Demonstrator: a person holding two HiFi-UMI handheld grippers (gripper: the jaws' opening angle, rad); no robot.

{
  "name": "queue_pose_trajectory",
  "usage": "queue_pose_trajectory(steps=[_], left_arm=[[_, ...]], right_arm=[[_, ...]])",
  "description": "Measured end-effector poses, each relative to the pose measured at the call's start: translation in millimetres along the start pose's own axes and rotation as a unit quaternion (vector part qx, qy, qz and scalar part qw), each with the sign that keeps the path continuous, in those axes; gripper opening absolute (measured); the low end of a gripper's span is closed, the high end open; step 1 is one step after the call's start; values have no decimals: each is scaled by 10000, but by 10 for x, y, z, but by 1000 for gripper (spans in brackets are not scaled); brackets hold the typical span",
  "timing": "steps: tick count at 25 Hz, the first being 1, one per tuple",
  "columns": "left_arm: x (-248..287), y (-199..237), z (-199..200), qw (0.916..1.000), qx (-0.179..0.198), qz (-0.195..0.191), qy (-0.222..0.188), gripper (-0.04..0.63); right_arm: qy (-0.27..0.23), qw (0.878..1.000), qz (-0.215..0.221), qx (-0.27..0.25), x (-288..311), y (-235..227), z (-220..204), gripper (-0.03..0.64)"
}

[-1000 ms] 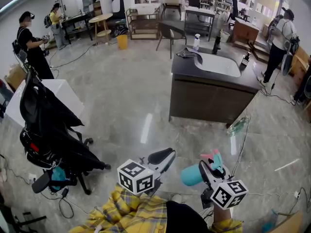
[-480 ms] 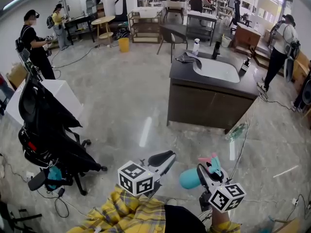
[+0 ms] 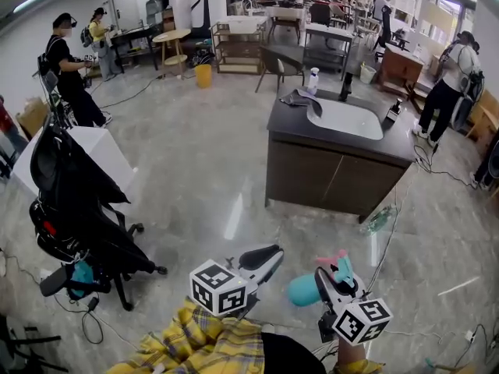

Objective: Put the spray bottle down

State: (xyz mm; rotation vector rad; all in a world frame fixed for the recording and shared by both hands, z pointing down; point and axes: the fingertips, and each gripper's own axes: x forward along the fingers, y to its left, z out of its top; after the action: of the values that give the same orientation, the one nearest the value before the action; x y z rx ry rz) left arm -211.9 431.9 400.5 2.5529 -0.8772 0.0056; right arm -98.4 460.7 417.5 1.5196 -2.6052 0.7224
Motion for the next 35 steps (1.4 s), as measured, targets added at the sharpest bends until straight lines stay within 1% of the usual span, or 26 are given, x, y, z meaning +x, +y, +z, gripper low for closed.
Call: queue_pose_trajectory(steps=[3,8,12,17,24,35], left_arm=[[76,-45,-14,10000,44,6,-38,46],[201,-62,-25,10000,50,6,49,46],[337,-28,31,9998,179,-58,43,46],[577,182,125,9998,78,-150,52,46],[944,384,286,9988,72,-462,115,46],[1196,1030,626,9980,-83,-623,62,46]], right_arm=[[-19,10000,-15,-23,-18,-101,11,174],[-59,10000,-23,64,-36,-217,17,174],[-76,9999,-38,90,32,-308,51,174],[-16,9999,-128,111,202,-446,104,174],[-18,9994,-320,152,497,-690,312,174],[101,9988,-460,94,1154,-770,594,174]])
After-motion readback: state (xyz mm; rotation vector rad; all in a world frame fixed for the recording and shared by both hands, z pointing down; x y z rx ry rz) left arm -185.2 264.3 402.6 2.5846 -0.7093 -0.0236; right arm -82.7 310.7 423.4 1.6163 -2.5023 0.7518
